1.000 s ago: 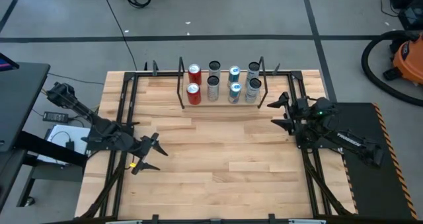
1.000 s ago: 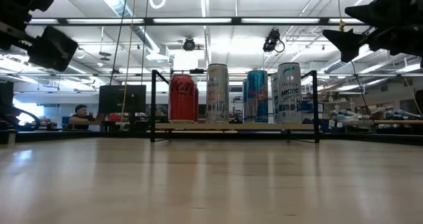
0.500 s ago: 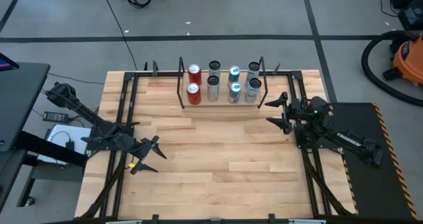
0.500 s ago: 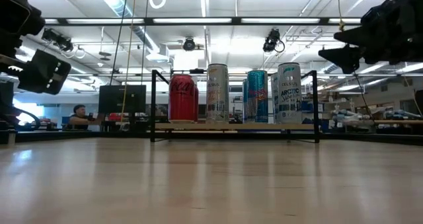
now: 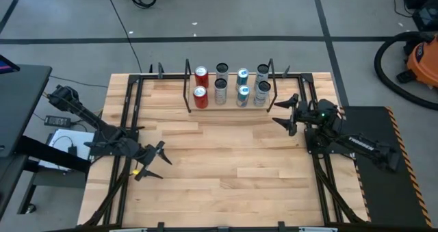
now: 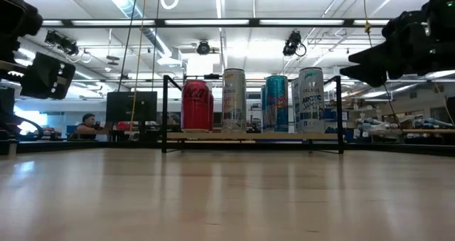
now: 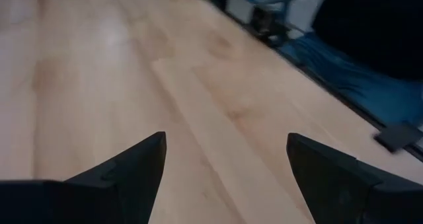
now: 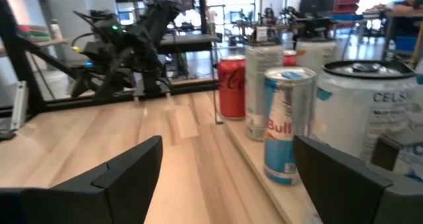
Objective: Place canned beverage on shelf
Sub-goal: Return to Home Position
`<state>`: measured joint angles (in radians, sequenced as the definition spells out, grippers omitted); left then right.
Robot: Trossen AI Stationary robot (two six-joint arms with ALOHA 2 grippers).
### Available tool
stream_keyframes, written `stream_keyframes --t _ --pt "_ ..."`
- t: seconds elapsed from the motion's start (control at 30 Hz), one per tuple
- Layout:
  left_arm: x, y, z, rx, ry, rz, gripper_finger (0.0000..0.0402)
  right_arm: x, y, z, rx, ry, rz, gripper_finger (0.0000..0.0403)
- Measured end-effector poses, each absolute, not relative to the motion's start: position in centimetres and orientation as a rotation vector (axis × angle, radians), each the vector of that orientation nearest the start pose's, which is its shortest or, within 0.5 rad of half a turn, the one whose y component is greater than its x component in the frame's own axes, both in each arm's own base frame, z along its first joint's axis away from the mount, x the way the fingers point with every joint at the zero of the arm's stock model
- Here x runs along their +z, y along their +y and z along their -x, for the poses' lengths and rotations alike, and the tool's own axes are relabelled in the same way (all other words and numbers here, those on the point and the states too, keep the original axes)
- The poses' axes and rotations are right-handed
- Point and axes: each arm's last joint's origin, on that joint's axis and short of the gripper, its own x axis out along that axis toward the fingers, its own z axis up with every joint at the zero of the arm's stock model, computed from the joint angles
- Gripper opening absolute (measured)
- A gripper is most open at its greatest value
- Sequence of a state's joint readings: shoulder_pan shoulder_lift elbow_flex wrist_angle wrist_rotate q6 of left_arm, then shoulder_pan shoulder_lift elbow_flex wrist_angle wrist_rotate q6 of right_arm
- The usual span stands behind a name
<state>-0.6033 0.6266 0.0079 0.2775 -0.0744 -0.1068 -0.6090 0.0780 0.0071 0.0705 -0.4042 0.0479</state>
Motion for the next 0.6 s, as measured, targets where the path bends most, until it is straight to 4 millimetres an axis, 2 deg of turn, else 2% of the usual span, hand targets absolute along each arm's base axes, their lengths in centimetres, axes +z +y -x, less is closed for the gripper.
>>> stream_keyframes --t 0.13,0.37,0.6 --pt "12.99 -7.04 -10.98 -0.409 0.398 0.080 0.0316 16.51 -4.90 -8.92 -0.225 0.011 -0.057 0.0346" --pt "12.85 -7.01 -10.93 -0.372 0.443 0.229 0.0316 16.52 -4.90 -8.93 -0.224 0.009 -0.057 0.0346" --pt "12.86 -7.01 -10.93 -0.367 0.447 0.253 0.0316 16.53 -4.90 -8.93 -0.224 0.009 -0.057 0.0346"
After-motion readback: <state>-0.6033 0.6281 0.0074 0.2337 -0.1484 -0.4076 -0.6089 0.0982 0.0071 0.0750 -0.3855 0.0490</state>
